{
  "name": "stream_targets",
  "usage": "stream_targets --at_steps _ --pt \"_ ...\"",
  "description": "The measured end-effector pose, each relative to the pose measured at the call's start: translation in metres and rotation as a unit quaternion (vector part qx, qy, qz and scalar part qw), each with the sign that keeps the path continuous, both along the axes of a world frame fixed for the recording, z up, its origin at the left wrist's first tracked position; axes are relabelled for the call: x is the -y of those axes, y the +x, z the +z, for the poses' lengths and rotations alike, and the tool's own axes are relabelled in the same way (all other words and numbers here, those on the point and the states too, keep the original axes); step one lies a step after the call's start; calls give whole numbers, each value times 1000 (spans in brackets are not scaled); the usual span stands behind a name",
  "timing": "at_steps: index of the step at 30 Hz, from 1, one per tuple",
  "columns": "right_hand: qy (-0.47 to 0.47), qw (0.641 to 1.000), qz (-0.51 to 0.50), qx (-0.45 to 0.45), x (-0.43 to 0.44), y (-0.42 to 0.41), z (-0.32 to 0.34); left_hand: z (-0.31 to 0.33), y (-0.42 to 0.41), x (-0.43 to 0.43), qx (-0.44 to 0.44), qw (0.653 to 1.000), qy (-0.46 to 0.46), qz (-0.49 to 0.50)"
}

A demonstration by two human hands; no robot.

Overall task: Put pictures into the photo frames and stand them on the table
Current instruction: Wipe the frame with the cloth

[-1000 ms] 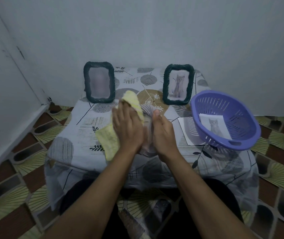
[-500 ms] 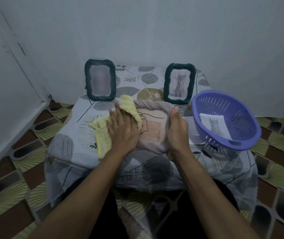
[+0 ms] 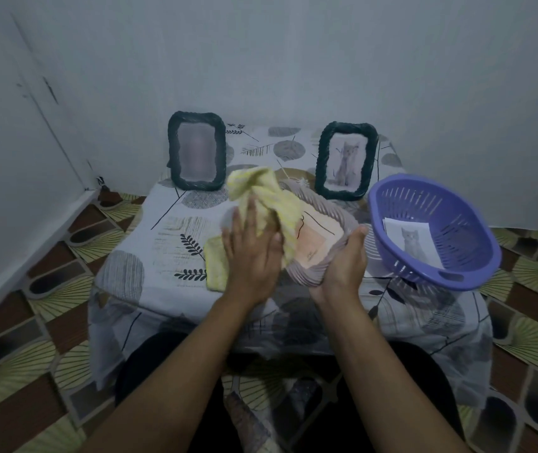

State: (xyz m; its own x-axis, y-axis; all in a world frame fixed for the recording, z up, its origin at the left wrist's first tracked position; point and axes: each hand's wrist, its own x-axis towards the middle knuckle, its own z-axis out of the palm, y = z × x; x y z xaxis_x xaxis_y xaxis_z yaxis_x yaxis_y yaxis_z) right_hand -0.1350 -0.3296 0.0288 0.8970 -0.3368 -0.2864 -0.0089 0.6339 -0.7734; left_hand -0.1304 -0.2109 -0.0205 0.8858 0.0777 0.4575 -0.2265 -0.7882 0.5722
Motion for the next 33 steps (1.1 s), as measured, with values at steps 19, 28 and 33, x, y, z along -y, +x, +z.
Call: stream_targets --at_steps 19,28,33 --pt "-8 936 342 88 27 0 -2 27 -6 -28 -46 941 -336 19" --pt "-366 879 267 148 6 6 -13 19 3 -22 -77 990 -15 121" --pt "-393 863 260 182 -5 5 -6 31 0 -5 -27 996 77 27"
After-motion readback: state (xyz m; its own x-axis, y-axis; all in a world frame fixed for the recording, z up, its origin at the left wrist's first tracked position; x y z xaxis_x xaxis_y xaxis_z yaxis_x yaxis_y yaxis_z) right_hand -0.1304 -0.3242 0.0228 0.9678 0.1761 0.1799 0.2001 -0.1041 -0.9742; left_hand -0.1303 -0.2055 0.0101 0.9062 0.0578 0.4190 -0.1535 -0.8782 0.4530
